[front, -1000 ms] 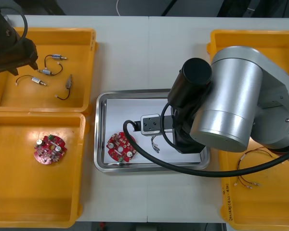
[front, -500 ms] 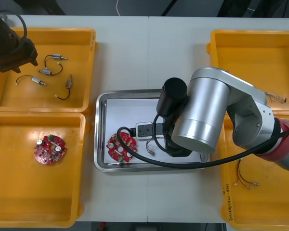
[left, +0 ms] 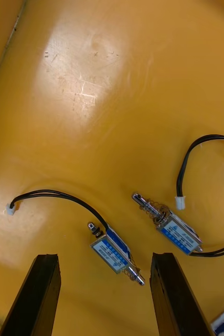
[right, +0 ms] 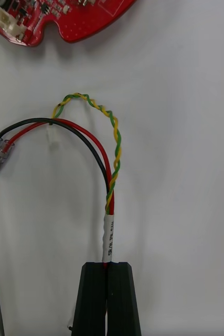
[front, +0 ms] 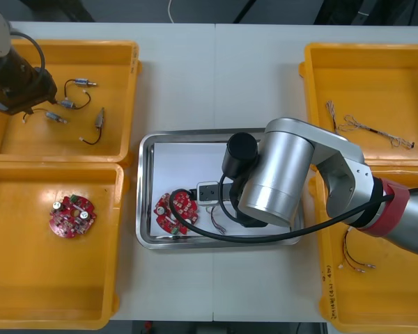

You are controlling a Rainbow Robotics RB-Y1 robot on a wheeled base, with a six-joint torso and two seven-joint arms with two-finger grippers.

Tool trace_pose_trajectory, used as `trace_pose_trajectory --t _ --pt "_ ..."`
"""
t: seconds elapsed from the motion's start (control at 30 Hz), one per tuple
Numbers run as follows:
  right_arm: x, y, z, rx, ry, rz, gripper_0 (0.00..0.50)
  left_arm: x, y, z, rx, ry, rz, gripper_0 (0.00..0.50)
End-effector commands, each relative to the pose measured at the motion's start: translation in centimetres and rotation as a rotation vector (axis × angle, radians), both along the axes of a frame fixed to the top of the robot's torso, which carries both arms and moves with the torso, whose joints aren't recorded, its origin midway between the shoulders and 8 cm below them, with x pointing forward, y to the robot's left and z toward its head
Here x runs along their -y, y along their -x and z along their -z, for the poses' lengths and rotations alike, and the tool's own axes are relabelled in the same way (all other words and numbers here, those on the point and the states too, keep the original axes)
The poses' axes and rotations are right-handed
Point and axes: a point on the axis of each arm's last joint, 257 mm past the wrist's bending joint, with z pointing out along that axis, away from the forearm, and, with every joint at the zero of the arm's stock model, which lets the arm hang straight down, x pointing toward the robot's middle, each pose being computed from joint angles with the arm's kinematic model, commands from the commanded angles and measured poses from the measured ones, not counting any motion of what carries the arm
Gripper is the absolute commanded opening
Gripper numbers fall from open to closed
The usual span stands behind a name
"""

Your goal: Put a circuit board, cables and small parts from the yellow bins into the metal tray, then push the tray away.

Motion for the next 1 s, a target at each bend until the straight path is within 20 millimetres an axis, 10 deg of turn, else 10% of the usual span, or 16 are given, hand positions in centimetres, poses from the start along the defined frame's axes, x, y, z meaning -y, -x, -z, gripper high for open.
trace_pose_trajectory --t 0.03,0.13,0.2,0.23,1.0 --pt "-1.6 -0.2 -0.9 0.024 -0.012 -0.023 0.000 0.8 -2.1 -2.5 0.072 0.002 -0.017 0.500" --pt "-1.7 -0.2 -0.9 0.027 -0.009 -0.030 0.064 0.8 -2.2 -1.9 0.067 0.002 -0.019 0.500" --pt "-1.6 -0.4 -1.0 0.035 -0.006 -0.029 0.407 1.1 -2.2 -1.6 0.063 0.002 -0.013 0.500" --pt "-1.5 -0.5 -1.0 0.038 -0.003 -0.030 0.484 1.2 -2.2 -1.5 0.061 0.002 -0.011 0.500" --pt "-1.1 0.5 -3.1 0.031 0.009 -0.030 0.500 0.3 -1.8 2.1 0.069 0.002 -0.007 0.500"
